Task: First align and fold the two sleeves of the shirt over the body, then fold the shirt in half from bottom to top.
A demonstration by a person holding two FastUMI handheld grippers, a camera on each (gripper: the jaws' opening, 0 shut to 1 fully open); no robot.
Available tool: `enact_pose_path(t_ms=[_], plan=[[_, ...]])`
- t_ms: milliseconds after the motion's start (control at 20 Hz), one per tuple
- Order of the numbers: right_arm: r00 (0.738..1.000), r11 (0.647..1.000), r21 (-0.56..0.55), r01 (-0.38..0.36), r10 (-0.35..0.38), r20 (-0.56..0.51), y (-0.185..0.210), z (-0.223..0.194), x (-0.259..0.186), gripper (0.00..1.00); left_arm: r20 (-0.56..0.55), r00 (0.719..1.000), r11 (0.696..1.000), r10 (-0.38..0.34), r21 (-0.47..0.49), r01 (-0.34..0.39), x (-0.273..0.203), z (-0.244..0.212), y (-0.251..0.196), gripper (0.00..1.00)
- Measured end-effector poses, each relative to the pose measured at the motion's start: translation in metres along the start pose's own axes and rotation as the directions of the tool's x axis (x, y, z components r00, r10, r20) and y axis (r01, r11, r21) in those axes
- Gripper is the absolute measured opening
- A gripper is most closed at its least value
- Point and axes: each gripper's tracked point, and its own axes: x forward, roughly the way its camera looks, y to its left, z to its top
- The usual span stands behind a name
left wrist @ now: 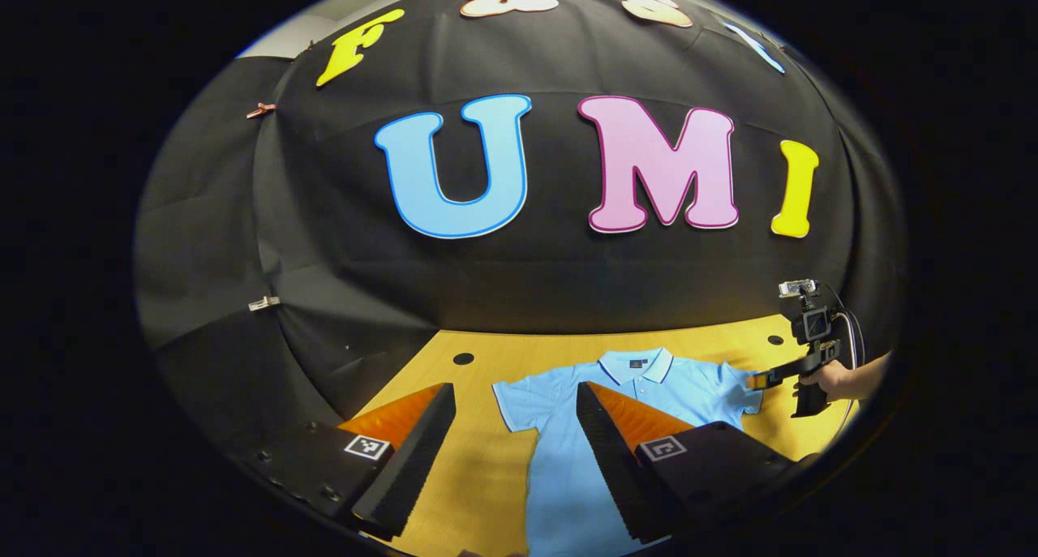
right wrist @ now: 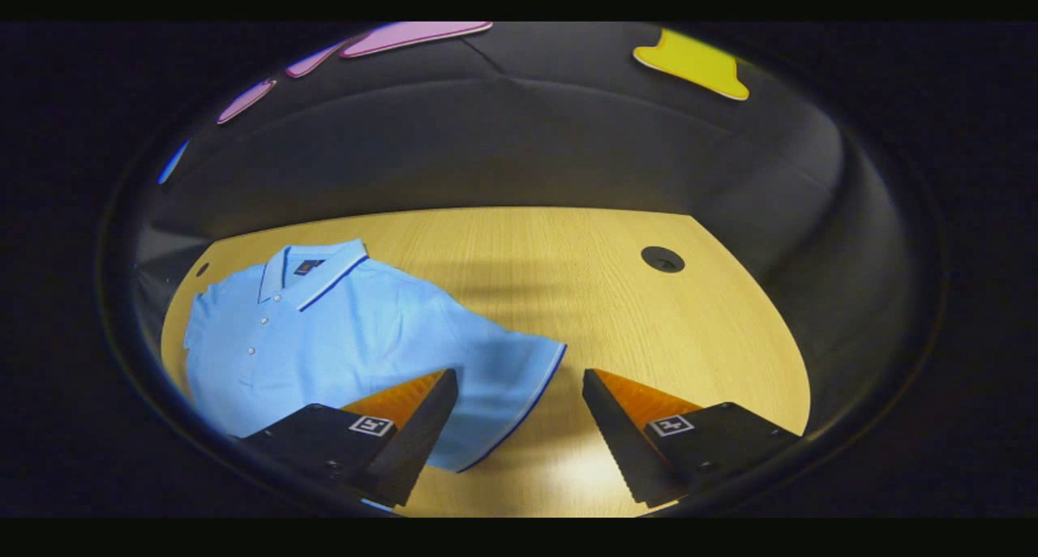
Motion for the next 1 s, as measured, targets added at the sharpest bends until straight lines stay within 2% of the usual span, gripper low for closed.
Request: enact_pose_path(t_ms=[200,250,400,450,500,650,750,800,850,900,1000], plan=[[0.999,0.999,0.024,-0.035,0.036,-0.028,0.008,-0.007,0.009,0.96,-0.002,1.0,1.0,-0.01,0.006,0.01,0.003,0.0,-0.009,0.99],[0.999,0.999,0.028,-0.032,0.032,-0.02,0.008,-0.005,0.009,0.87,-0.004,1.0,1.0,-0.013,0.01,0.013,0.003,-0.001,-0.011,0.99],[0.999,0.999,0.023,-0.047,0.048,-0.013,0.013,-0.005,0.011,0.74,-0.013,0.999,1.0,-0.029,0.008,0.029,0.003,-0.004,-0.016,0.99],[0.999,0.998,0.025,-0.049,0.05,-0.007,0.016,-0.003,0.011,0.48,-0.016,0.999,0.999,-0.033,0.003,0.033,0.003,-0.006,-0.017,0.99],[0.998,0.998,0.029,-0.058,0.058,-0.008,0.019,-0.003,0.011,0.43,-0.02,0.999,0.999,-0.036,-0.003,0.036,0.004,-0.008,-0.018,0.99],[0.999,0.998,0.041,-0.046,0.046,-0.012,0.022,-0.002,0.012,0.05,-0.027,0.999,0.999,-0.047,-0.013,0.047,0.005,-0.015,-0.018,0.99],[0.999,0.998,0.057,-0.039,0.04,-0.017,0.022,-0.001,0.012,0.17,-0.036,0.998,0.998,-0.058,-0.023,0.057,0.006,-0.021,-0.017,0.99],[0.999,0.998,0.056,-0.031,0.032,-0.019,0.02,0.0,0.01,0.11,-0.04,0.997,0.998,-0.064,-0.029,0.063,0.006,-0.021,-0.016,0.99],[1.0,0.999,0.049,-0.02,0.021,-0.015,0.019,0.002,0.008,0.16,-0.042,0.997,0.997,-0.068,-0.035,0.066,0.006,-0.023,-0.014,0.99],[1.0,0.999,0.037,-0.016,0.016,-0.005,0.021,0.007,0.005,0.11,-0.041,0.997,0.997,-0.069,-0.04,0.068,0.006,-0.023,-0.011,0.99],[1.0,1.0,-0.009,0.002,-0.002,0.023,0.024,0.022,-0.005,0.11,-0.036,0.997,0.997,-0.065,-0.049,0.063,0.005,-0.023,-0.004,0.99]])
